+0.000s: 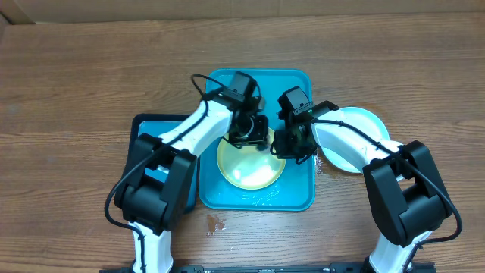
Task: Clean dirty plates on tray and stack at the side
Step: 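Scrub the yellow plate with the sponge in the left gripper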
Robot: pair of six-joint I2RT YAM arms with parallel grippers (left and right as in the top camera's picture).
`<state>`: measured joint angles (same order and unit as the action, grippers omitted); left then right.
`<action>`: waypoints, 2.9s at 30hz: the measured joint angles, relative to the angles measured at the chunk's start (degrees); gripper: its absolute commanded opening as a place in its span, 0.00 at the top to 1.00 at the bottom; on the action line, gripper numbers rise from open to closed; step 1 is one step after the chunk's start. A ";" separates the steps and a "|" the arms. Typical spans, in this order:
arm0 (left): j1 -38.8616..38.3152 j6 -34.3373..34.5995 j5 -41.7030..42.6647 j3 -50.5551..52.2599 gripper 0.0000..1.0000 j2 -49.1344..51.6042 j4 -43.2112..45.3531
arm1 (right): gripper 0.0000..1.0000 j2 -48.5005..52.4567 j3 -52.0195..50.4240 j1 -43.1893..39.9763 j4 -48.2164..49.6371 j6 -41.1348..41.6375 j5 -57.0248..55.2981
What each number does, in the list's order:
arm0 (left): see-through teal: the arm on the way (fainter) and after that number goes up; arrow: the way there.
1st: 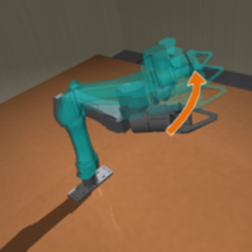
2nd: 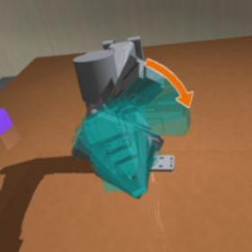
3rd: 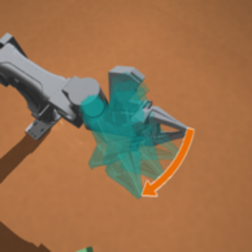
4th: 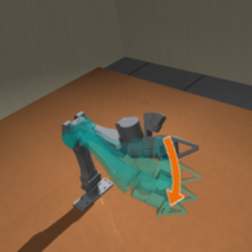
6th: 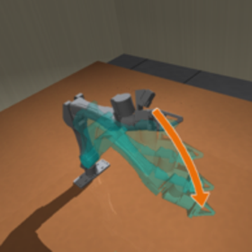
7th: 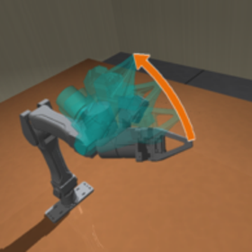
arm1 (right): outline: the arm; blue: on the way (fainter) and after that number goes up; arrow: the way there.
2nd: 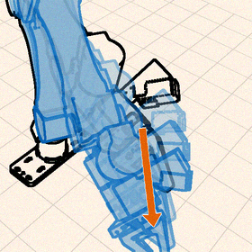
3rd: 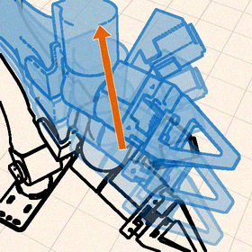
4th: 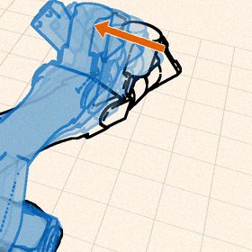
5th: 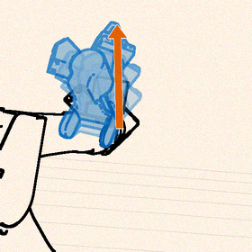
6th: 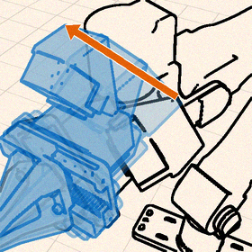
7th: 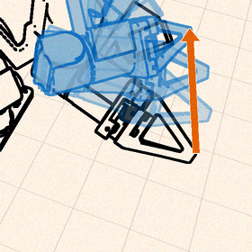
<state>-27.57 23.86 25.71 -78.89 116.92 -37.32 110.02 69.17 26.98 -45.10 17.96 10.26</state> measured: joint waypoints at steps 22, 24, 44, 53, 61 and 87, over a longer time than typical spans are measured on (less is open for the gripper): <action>4.50 -0.09 -24.65 -1.22 0.96 -0.68 -18.36 | 0.96 0.09 0.00 0.00 0.02 0.02 0.20; 4.46 -0.42 -24.81 -1.36 0.96 -0.68 -20.11 | 0.96 0.09 0.02 0.07 0.04 0.02 0.35; -2.29 -7.06 1.68 0.48 0.96 1.38 -14.97 | 0.96 0.09 0.04 0.07 -0.13 0.02 0.46; -1.66 0.94 -8.37 -0.44 0.96 1.49 -24.39 | 0.96 0.11 0.04 0.13 -0.35 0.02 0.72; 0.94 6.23 -24.63 -1.18 0.96 1.20 -30.47 | 0.96 0.20 0.04 0.57 -0.42 0.11 2.27; 1.20 7.85 -4.24 -0.07 0.96 1.20 -2.21 | 0.96 0.42 0.07 -0.24 -0.87 1.40 1.81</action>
<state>-26.37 31.70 21.47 -78.96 118.13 -39.53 110.43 69.23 26.74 -45.98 19.35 12.08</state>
